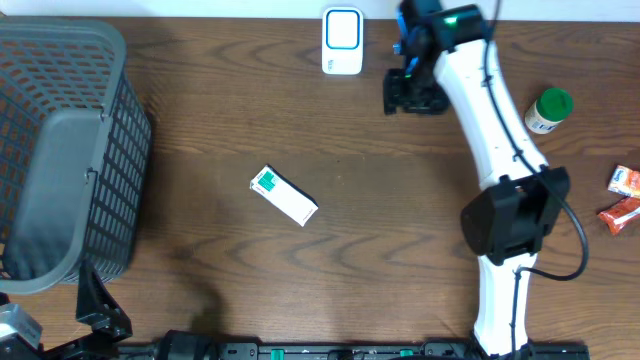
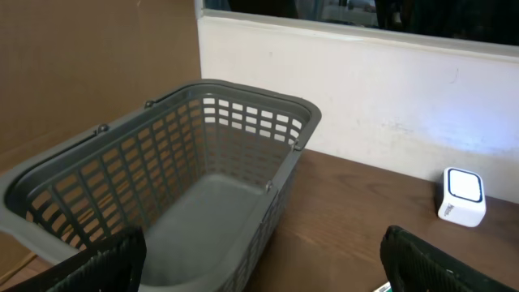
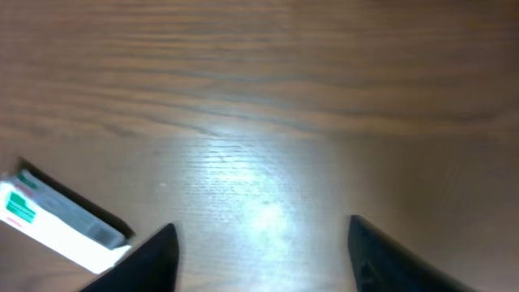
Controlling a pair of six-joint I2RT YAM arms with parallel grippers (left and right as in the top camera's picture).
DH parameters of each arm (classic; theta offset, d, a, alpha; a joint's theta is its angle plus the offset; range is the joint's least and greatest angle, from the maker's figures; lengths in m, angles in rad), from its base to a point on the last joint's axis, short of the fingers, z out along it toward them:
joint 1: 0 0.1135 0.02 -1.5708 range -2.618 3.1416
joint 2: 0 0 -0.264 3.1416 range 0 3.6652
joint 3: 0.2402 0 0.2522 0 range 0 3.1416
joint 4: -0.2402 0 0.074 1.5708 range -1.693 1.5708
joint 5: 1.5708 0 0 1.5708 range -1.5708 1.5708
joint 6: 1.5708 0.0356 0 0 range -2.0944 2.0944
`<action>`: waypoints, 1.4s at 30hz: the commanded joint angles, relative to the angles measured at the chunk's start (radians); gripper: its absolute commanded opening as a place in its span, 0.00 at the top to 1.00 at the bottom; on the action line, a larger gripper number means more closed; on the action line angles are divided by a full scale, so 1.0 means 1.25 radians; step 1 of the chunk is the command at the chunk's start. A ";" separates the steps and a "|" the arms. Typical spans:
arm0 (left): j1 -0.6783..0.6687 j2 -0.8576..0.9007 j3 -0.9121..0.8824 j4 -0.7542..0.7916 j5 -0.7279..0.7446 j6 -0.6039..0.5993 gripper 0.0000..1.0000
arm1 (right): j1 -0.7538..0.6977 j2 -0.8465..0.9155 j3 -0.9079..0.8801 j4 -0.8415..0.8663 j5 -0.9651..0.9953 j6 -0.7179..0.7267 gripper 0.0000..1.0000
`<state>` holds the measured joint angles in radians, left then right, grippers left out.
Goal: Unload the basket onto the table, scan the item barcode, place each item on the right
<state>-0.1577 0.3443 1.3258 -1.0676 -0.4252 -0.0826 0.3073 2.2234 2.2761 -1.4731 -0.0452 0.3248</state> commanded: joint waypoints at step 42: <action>0.003 0.001 0.001 0.001 -0.005 -0.007 0.08 | -0.333 0.117 -0.239 0.410 0.189 0.015 0.53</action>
<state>-0.1577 0.3443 1.3258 -1.0676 -0.4252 -0.0826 -0.0814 2.3486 1.9842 -0.9653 0.1631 0.3698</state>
